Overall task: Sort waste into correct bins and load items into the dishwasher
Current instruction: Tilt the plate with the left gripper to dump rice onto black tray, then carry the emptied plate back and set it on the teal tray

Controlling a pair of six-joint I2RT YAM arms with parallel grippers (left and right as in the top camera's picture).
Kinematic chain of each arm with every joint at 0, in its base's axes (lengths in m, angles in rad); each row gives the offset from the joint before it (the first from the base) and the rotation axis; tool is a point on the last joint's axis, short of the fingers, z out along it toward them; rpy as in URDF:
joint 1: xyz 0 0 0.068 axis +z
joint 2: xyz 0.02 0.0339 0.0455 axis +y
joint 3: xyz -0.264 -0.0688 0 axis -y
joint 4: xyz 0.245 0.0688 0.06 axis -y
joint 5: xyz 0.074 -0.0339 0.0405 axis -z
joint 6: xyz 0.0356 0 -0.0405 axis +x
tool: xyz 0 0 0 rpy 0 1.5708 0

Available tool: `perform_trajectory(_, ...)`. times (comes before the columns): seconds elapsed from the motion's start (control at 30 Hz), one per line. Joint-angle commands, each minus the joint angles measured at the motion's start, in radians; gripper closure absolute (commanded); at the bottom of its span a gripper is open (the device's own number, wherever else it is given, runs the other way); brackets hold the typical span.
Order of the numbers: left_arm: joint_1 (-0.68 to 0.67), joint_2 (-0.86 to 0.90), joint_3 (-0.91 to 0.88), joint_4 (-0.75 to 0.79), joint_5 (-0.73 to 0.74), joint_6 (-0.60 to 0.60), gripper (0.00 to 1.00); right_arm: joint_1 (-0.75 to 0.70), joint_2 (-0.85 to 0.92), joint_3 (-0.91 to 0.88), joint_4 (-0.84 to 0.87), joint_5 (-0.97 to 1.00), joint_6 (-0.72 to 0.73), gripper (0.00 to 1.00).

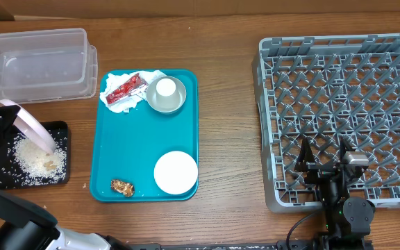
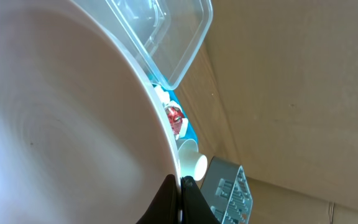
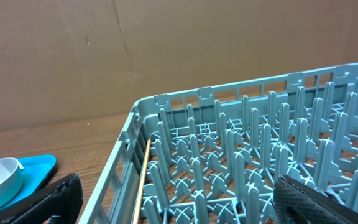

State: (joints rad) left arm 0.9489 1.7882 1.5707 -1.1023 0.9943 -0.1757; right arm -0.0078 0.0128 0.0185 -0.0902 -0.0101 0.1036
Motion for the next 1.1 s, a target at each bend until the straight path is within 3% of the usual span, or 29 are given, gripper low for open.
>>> perform_trajectory(0.0,-0.007,0.009,0.001,0.012,0.046,0.048,0.96,-0.005,-0.010,-0.010,0.006,0.009,-0.007,0.00)
perform_trajectory(0.07,-0.008,0.009,0.001,0.004,0.053,0.050,0.96,-0.005,-0.010,-0.010,0.006,0.009,-0.007,0.00)
perform_trajectory(0.17,-0.008,0.009,0.001,0.006,0.130,0.199,0.96,-0.005,-0.010,-0.010,0.006,0.009,-0.007,0.00)
perform_trajectory(0.27,-0.007,0.009,0.001,-0.024,0.077,0.112,0.96,-0.005,-0.010,-0.010,0.006,0.009,-0.007,0.00)
perform_trajectory(0.43,-0.007,0.009,0.001,-0.046,0.096,0.122,0.96,-0.005,-0.010,-0.010,0.006,0.009,-0.007,0.00)
perform_trajectory(0.6,-0.013,-0.014,0.001,-0.066,0.215,0.198,0.96,-0.005,-0.010,-0.010,0.006,0.009,-0.007,0.00)
perform_trajectory(0.87,-0.040,-0.123,0.001,-0.161,0.119,0.190,0.96,-0.005,-0.010,-0.010,0.006,0.009,-0.007,0.00)
perform_trajectory(1.07,-0.130,-0.217,0.001,-0.273,0.040,0.209,0.96,-0.005,-0.010,-0.010,0.006,0.009,-0.007,0.00)
